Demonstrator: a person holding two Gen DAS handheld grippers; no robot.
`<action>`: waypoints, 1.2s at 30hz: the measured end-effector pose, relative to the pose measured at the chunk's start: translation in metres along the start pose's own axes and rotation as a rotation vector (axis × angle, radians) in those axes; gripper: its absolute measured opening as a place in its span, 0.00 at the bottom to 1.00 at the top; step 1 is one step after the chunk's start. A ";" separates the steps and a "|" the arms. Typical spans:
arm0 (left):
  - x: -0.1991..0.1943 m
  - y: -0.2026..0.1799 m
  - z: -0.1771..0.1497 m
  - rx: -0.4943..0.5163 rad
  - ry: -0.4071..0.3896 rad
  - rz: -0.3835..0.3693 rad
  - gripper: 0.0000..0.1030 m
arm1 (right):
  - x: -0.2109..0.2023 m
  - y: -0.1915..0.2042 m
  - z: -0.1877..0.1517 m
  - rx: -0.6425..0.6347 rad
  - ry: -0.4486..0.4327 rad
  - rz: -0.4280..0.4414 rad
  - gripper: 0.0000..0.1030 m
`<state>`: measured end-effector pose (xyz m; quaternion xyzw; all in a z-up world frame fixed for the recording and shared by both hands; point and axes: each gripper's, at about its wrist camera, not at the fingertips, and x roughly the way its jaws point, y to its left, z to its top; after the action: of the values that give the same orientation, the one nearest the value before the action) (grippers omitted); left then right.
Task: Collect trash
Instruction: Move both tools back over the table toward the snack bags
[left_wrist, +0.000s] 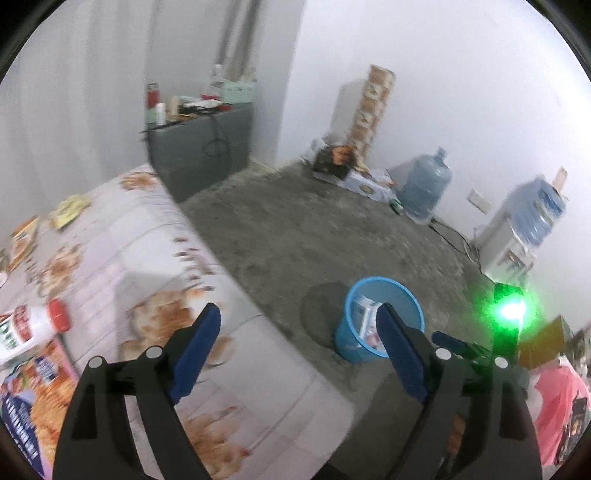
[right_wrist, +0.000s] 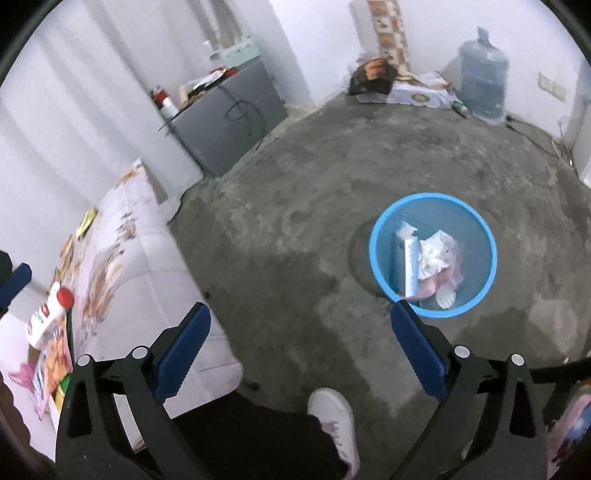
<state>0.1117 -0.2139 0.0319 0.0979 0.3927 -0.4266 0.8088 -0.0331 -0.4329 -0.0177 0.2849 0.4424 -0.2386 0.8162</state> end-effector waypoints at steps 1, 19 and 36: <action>-0.006 0.007 -0.002 -0.014 -0.009 0.014 0.82 | -0.001 0.009 -0.003 -0.014 -0.006 -0.012 0.91; -0.089 0.089 -0.050 -0.191 -0.133 0.074 0.85 | -0.049 0.110 -0.036 -0.237 -0.109 -0.081 0.92; -0.180 0.189 -0.155 -0.449 -0.237 0.254 0.86 | -0.072 0.189 -0.069 -0.506 -0.189 0.015 0.92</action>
<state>0.1124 0.0897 0.0239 -0.0858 0.3648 -0.2326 0.8975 0.0120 -0.2394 0.0616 0.0518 0.4076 -0.1398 0.9009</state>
